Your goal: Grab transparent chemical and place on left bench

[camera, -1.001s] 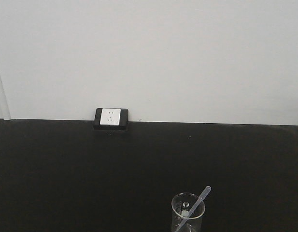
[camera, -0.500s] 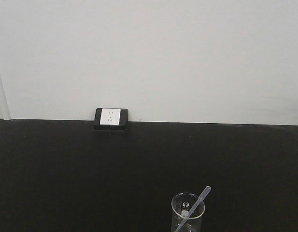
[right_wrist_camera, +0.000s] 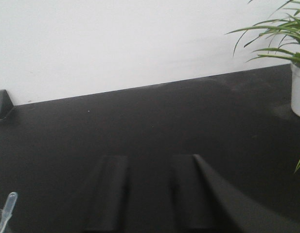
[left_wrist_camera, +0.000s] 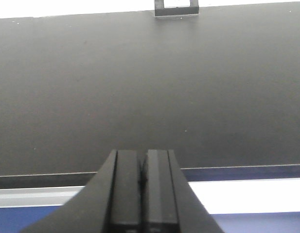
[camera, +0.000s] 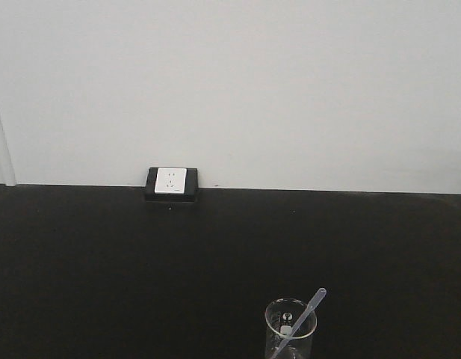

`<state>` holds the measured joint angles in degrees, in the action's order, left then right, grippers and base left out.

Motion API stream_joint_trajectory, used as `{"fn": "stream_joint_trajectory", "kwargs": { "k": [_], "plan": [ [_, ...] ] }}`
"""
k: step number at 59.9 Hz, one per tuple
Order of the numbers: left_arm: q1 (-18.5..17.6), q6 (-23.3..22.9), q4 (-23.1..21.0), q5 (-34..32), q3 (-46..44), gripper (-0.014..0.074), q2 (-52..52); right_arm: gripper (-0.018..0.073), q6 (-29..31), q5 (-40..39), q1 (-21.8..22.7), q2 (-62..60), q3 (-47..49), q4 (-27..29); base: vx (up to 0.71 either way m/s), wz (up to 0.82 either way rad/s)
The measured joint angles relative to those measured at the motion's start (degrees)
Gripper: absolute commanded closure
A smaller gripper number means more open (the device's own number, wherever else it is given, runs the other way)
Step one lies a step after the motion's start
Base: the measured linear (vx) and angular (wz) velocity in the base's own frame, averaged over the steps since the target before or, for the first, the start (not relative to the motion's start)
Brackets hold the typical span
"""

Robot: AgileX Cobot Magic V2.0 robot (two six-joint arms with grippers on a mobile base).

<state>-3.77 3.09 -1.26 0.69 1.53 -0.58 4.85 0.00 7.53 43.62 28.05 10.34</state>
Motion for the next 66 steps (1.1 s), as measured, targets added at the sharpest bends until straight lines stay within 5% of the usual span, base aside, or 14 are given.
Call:
{"fn": "stream_joint_trajectory", "kwargs": {
  "k": [8, 19, 40, 66],
  "plan": [
    [0.0, 0.0, 0.0, 0.0, 0.0, 0.06, 0.0, -0.0088, -0.6, -3.7, 0.0, 1.0, 0.0, 1.0, 0.0, 0.0],
    [0.0, 0.0, 0.0, 0.0, 0.0, 0.06, 0.0, -0.0079, -11.0, -5.7, -0.6, 4.7, 0.9, 5.5, 0.0, 0.0],
    [0.0, 0.0, 0.0, 0.0, 0.0, 0.06, 0.0, -0.0029, -16.9, -15.7, -19.2, 30.1, 10.2, 1.1, 0.0, 0.0],
    [0.0, 0.0, 0.0, 0.0, 0.0, 0.06, 0.0, -0.0021, -25.9, -16.4, -25.9, 54.8, 25.4, -0.9, 0.0, 0.0]
  ]
}}
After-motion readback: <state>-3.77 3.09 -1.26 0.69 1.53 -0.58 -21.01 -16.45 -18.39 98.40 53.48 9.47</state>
